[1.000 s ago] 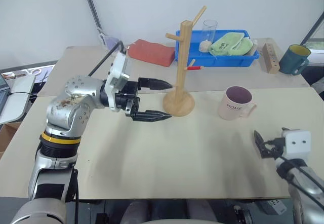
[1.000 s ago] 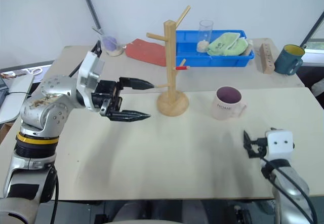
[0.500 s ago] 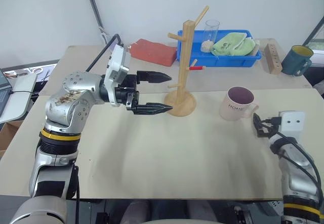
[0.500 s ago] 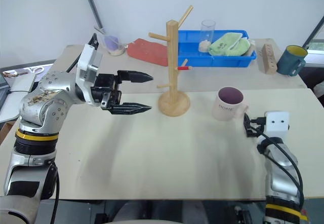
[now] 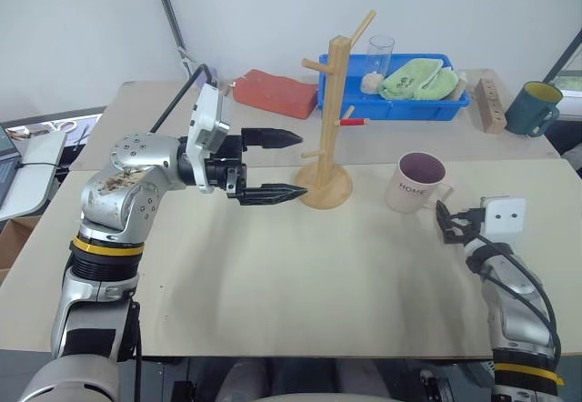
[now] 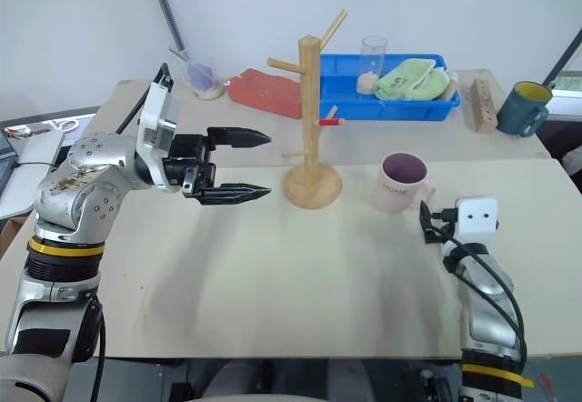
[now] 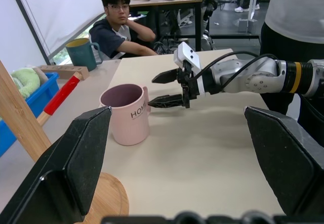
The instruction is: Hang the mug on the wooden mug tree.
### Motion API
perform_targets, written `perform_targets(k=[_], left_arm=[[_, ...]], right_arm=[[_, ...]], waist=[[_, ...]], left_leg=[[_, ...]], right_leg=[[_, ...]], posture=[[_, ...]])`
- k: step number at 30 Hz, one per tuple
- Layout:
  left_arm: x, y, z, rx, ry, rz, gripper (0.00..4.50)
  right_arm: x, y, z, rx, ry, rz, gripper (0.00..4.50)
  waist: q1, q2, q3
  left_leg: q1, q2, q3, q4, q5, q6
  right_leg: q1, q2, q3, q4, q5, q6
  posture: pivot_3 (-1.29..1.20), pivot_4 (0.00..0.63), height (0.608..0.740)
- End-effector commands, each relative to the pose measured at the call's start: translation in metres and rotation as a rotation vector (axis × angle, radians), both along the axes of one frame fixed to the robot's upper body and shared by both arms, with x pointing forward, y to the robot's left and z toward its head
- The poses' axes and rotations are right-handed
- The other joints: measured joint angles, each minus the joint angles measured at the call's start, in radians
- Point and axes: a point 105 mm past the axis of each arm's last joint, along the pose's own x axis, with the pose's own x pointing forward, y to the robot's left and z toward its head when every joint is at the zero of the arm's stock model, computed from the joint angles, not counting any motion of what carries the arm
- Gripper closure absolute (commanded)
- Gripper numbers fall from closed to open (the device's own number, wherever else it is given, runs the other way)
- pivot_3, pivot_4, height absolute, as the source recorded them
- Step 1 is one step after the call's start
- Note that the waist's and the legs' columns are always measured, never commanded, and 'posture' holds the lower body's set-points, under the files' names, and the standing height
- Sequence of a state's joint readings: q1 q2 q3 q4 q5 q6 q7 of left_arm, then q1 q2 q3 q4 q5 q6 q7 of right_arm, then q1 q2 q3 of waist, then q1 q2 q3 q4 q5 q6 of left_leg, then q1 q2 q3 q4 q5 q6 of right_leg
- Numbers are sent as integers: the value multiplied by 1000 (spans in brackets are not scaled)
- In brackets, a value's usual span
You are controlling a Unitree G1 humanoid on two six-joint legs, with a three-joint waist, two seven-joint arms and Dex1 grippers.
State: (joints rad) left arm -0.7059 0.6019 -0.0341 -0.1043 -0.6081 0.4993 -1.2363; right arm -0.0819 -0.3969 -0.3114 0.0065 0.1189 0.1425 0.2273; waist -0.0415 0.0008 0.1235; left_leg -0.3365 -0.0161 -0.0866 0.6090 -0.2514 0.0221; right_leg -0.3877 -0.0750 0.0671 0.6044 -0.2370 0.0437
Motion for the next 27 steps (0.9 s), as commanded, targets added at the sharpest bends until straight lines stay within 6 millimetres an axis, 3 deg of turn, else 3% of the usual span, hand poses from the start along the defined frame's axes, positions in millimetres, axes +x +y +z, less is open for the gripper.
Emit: perform_targets(k=[1, 22, 23, 27], left_arm=[[-2, 4, 11, -7, -59, 3, 0], [-3, 4, 11, 0, -67, 16, 0], [-4, 4, 11, 0, -67, 16, 0], [-3, 4, 11, 1, -68, 23, 0]], right_arm=[[9, 5, 17, -14, -57, -9, 11], [27, 10, -6, 83, -42, -119, 11], [27, 10, -7, 82, -43, -117, 552], [27, 8, -9, 79, -39, -118, 1779]], waist=[[-1, 0, 0], [-3, 1, -1], [-3, 1, -1], [-3, 1, -1]], left_leg=[[0, 0, 0, 0, 0, 0], [1, 0, -1, 0, 0, 0], [1, 0, -1, 0, 0, 0], [1, 0, -1, 0, 0, 0]], right_leg=[[0, 0, 0, 0, 0, 0], [0, 0, 1, 4, 0, -1], [0, 0, 1, 4, 0, -1], [0, 0, 1, 4, 0, -1]], posture=[[0, 150, 740], [0, 150, 740], [0, 150, 740], [0, 150, 740]])
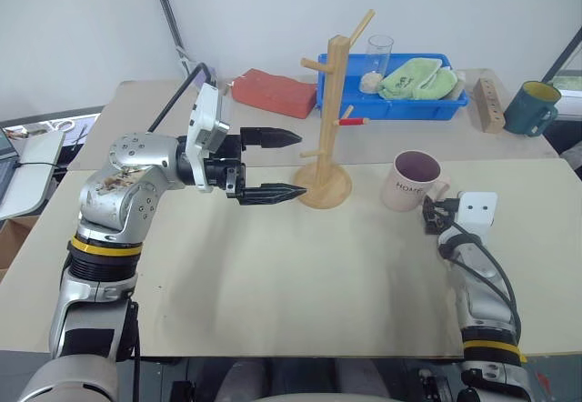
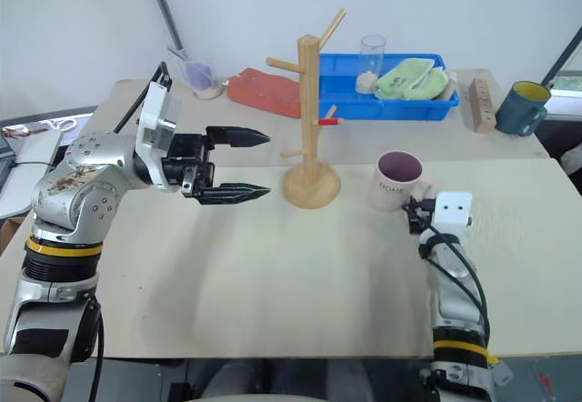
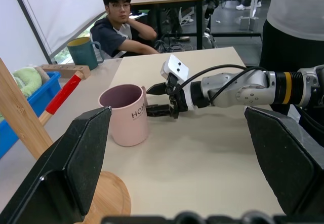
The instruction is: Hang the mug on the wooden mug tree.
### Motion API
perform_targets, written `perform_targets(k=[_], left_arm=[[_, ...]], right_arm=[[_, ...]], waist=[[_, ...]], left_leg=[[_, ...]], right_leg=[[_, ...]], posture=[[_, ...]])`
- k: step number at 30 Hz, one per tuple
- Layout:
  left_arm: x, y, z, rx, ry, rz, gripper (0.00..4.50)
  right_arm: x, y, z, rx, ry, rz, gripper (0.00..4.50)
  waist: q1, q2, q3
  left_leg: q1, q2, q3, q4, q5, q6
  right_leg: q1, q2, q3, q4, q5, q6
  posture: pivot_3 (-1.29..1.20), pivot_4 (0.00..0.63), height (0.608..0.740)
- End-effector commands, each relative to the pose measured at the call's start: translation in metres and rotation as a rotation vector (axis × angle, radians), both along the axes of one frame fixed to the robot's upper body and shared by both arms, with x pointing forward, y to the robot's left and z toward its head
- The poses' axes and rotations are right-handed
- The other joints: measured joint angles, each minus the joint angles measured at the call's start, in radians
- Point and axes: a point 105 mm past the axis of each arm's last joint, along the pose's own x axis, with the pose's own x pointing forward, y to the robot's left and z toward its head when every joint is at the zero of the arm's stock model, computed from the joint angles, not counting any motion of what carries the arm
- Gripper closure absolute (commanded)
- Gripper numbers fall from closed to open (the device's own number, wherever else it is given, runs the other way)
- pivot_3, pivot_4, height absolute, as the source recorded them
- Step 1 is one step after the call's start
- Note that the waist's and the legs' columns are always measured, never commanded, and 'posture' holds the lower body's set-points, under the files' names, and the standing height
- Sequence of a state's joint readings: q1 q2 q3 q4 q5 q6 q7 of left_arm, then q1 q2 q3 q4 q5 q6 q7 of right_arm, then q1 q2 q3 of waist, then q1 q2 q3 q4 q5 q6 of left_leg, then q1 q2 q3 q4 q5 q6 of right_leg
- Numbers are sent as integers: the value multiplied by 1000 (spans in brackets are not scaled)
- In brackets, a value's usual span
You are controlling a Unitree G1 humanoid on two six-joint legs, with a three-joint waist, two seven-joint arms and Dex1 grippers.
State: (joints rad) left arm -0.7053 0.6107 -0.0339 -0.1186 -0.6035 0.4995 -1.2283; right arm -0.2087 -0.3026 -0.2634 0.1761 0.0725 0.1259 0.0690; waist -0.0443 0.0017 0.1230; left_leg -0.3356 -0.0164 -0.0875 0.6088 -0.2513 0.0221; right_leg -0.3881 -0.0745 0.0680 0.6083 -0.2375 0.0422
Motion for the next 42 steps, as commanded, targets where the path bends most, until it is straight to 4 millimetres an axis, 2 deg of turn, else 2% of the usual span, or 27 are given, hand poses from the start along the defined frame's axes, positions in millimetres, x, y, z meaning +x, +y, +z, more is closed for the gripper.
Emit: perform_targets(k=[1, 8, 17, 25, 30, 38, 39, 42], left_arm=[[-2, 4, 10, -9, -54, 15, 0], [-1, 3, 10, -9, -51, 16, 0], [-1, 3, 10, -11, -51, 17, 0], [-1, 4, 9, -9, -45, 18, 0], [-1, 5, 9, -8, -41, 20, 0], [1, 4, 11, -4, -46, 8, 0], [0, 4, 11, -4, -46, 7, 0], [0, 4, 11, -4, -47, 5, 0]], right_arm=[[1, -5, 11, -3, -59, -5, 2166], [3, -1, 17, -54, -86, 33, 4471], [-4, 4, 27, -91, -117, 97, 4471], [-11, -4, 29, -75, -95, 170, 4471], [-16, -10, 35, -28, -85, 274, 2946], [-2, -21, 41, 23, -55, 383, 197], [0, -21, 41, 33, -51, 400, 42], [5, -20, 41, 23, -41, 433, 42]], waist=[[0, 0, 0], [0, 0, 0], [1, 0, 0], [0, 0, 0], [0, -1, 1], [-1, -5, 3], [-2, -5, 3], [0, -4, 3]], left_leg=[[0, 0, 0, 0, 0, 0], [0, 0, 0, 0, 0, 0], [0, 0, 0, 0, 0, 0], [0, 0, 0, 0, 0, 0], [0, 0, 0, 0, 0, 0], [0, 0, 0, 0, 0, 0], [0, 0, 0, 0, 0, 0], [0, 0, 0, 0, 0, 0]], right_leg=[[0, 0, 0, 0, 0, 0], [0, 0, 0, 0, 0, 0], [0, 0, 0, 0, 0, 0], [0, 0, 0, 0, 0, 0], [0, 0, 0, 0, 0, 0], [1, 1, 0, 0, 0, 0], [0, 1, 1, 0, 0, 0], [0, 1, 1, 0, 0, 0]], posture=[[0, 150, 740], [0, 150, 740], [0, 150, 740], [0, 150, 740], [0, 150, 740], [0, 150, 740], [0, 150, 740], [0, 150, 740]])
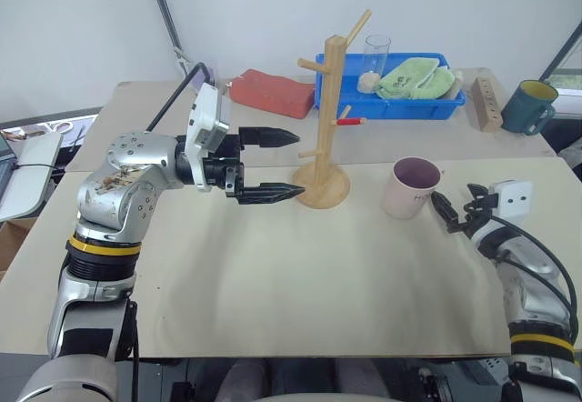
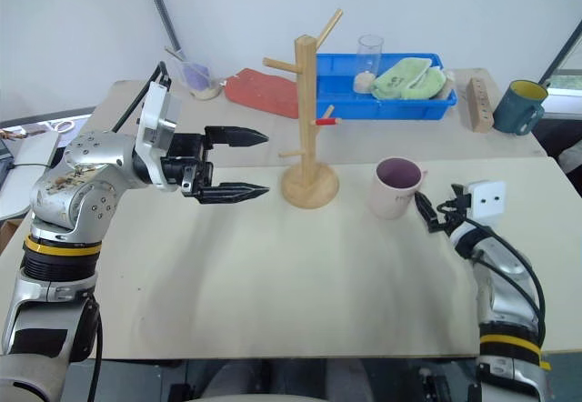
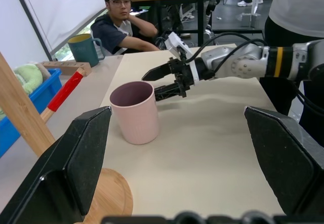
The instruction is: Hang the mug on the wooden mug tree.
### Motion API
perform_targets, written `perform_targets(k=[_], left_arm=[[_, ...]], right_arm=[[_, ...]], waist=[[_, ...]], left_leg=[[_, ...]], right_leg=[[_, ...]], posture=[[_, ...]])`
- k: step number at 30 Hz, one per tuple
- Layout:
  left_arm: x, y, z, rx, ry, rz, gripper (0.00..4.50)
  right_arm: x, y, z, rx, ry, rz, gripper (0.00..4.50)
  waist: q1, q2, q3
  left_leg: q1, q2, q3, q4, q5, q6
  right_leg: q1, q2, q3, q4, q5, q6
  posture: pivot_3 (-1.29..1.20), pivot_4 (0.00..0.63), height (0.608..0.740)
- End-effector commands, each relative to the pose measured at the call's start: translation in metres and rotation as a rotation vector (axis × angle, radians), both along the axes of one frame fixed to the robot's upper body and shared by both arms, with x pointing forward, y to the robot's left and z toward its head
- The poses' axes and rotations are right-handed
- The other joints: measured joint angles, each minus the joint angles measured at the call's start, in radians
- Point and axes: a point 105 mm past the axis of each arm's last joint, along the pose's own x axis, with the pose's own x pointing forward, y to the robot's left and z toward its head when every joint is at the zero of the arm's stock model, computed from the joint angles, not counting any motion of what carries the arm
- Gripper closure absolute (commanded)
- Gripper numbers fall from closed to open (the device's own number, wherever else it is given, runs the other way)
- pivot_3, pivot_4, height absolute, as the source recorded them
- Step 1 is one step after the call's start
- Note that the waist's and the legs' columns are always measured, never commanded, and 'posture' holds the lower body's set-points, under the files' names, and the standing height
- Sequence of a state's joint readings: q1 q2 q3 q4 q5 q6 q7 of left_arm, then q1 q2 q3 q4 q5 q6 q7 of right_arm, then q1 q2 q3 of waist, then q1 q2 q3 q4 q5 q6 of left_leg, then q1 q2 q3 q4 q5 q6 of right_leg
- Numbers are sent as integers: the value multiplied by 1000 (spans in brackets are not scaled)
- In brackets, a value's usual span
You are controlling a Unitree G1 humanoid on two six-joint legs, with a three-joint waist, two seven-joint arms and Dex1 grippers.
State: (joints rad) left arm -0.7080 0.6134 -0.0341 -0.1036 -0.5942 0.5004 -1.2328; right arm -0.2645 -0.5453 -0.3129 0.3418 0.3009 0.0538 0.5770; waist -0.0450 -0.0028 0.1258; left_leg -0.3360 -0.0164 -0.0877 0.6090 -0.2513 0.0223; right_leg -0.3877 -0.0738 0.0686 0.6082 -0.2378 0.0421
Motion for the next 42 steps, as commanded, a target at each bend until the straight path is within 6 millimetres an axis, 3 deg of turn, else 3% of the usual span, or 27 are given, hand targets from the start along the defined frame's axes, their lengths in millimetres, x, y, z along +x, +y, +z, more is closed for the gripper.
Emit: perform_targets(k=[1, 18, 28, 42], left_arm=[[-3, 2, 13, -11, -56, -6, 0], [-5, 5, 13, 3, -57, 3, 0], [-5, 7, 12, 9, -56, 11, 0], [-6, 7, 10, 12, -52, 11, 0]], right_arm=[[7, -2, 13, -18, -35, 37, 42], [40, 1, 12, -32, 14, 148, 42], [48, 18, 12, 12, 19, 251, 42], [46, 28, 19, 28, 6, 342, 4486]], waist=[[0, 0, 0], [-1, 1, 0], [-3, 1, -1], [-3, 3, -2]], left_leg=[[0, 0, 0, 0, 0, 0], [0, 0, 0, 0, 0, 0], [0, 0, 0, 1, 0, 0], [1, 0, 0, 1, 0, -1]], right_leg=[[0, 0, 0, 0, 0, 0], [0, 0, 0, 0, 3, -5], [0, 0, 0, 0, 3, -5], [0, 0, 0, 0, 3, -5]], posture=[[0, 150, 740], [0, 150, 740], [0, 150, 740], [0, 150, 740]])
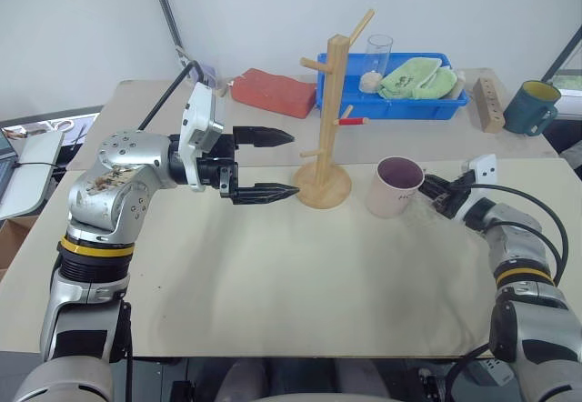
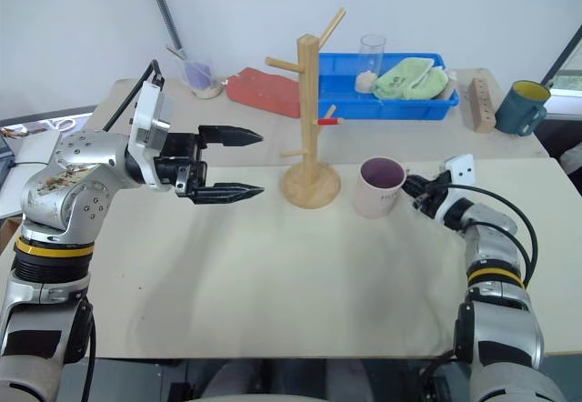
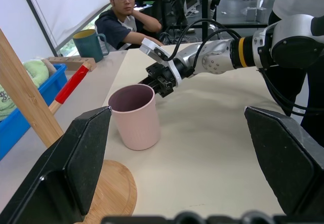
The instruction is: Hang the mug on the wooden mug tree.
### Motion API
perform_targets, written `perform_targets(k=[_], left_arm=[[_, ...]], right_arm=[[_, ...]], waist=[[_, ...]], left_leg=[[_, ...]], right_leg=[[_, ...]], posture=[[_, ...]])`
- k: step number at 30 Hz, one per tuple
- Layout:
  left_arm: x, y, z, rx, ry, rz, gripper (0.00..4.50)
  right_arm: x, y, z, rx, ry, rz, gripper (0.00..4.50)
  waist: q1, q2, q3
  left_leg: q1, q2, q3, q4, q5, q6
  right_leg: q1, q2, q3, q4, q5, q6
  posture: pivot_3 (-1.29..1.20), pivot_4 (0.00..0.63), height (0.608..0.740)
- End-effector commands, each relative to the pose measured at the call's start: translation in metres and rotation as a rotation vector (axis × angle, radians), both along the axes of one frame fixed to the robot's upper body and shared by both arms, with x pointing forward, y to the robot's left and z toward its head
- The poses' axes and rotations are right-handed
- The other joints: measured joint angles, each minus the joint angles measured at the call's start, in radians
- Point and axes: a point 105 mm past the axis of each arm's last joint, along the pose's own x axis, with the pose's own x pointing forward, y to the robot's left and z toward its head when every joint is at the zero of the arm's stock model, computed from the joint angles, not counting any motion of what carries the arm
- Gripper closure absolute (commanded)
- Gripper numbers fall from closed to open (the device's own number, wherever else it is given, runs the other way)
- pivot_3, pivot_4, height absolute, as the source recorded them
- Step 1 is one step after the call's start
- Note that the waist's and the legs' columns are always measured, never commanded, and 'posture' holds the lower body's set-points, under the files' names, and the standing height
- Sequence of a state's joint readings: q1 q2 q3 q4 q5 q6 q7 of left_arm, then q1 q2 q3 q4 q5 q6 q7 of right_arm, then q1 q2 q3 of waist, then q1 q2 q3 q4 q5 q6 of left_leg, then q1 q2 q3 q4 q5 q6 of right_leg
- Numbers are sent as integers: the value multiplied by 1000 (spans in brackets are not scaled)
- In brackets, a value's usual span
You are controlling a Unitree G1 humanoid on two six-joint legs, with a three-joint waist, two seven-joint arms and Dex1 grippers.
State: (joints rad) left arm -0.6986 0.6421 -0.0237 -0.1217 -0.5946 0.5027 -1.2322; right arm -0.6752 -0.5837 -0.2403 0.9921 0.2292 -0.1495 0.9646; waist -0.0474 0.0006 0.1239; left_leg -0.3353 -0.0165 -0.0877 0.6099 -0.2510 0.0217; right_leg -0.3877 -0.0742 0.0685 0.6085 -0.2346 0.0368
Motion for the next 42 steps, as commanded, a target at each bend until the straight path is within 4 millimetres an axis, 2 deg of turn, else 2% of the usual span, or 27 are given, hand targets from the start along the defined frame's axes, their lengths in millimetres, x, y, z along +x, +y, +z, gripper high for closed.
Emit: perform_targets(k=[1, 4, 9, 12, 18, 22, 27, 38, 42], left_arm=[[-5, 1, 8, -7, -37, -8, 0], [-5, 1, 8, -8, -37, -8, 0], [-3, 4, 11, -31, -38, 14, 0], [-2, 11, 17, -66, -25, 41, 0], [-3, 27, 24, -85, 11, 94, 0], [-9, 34, 27, -103, 64, 102, 0], [-14, 40, 31, -124, 111, 107, 0], [-18, 44, 26, -100, 135, 116, 0], [-18, 41, 28, -120, 141, 104, 0]], right_arm=[[2, 2, 19, 7, -75, 20, 4486], [-1, -2, 21, 6, -80, 18, 4486], [-9, -6, 54, -53, -156, 48, 4486], [-22, 14, 82, -121, -203, 146, 4486], [-45, 58, 113, -287, -246, 305, 4486], [-47, 77, 124, -428, -280, 352, 4486], [-40, 89, 137, -465, -306, 362, 4486], [-32, 92, 144, -465, -296, 388, 4486], [-22, 94, 143, -446, -292, 388, 4486]], waist=[[0, 0, 0], [0, 0, 0], [3, 1, 0], [3, 1, 1], [-1, 1, 1], [3, 1, 1], [11, -1, 2], [8, -1, 2], [6, -1, 2]], left_leg=[[0, 0, 0, 0, 0, 0], [0, 0, 0, 0, 0, 0], [0, 0, 0, 0, 0, 0], [0, 0, 0, 0, 0, 0], [-1, 0, -1, 0, 0, 0], [1, 0, -1, 0, 0, 0], [1, 0, -3, 2, 0, 0], [1, -1, -5, 1, 0, 0], [1, -1, -5, 1, 0, 0]], right_leg=[[0, 0, 0, 0, 0, 0], [0, 0, 0, 0, 0, 0], [0, -1, 0, 0, 0, 0], [0, 0, 0, 0, 0, 0], [0, 1, 0, 2, -3, 5], [-1, 0, -1, 2, -5, 8], [-2, -1, -2, 1, -5, 8], [-2, -1, -2, 1, -2, 3], [-2, 0, -2, 1, -2, 3]], posture=[[0, 150, 740], [0, 150, 740], [0, 150, 740], [0, 150, 740], [0, 150, 740], [0, 150, 740], [0, 150, 740], [0, 150, 740], [0, 150, 740]])
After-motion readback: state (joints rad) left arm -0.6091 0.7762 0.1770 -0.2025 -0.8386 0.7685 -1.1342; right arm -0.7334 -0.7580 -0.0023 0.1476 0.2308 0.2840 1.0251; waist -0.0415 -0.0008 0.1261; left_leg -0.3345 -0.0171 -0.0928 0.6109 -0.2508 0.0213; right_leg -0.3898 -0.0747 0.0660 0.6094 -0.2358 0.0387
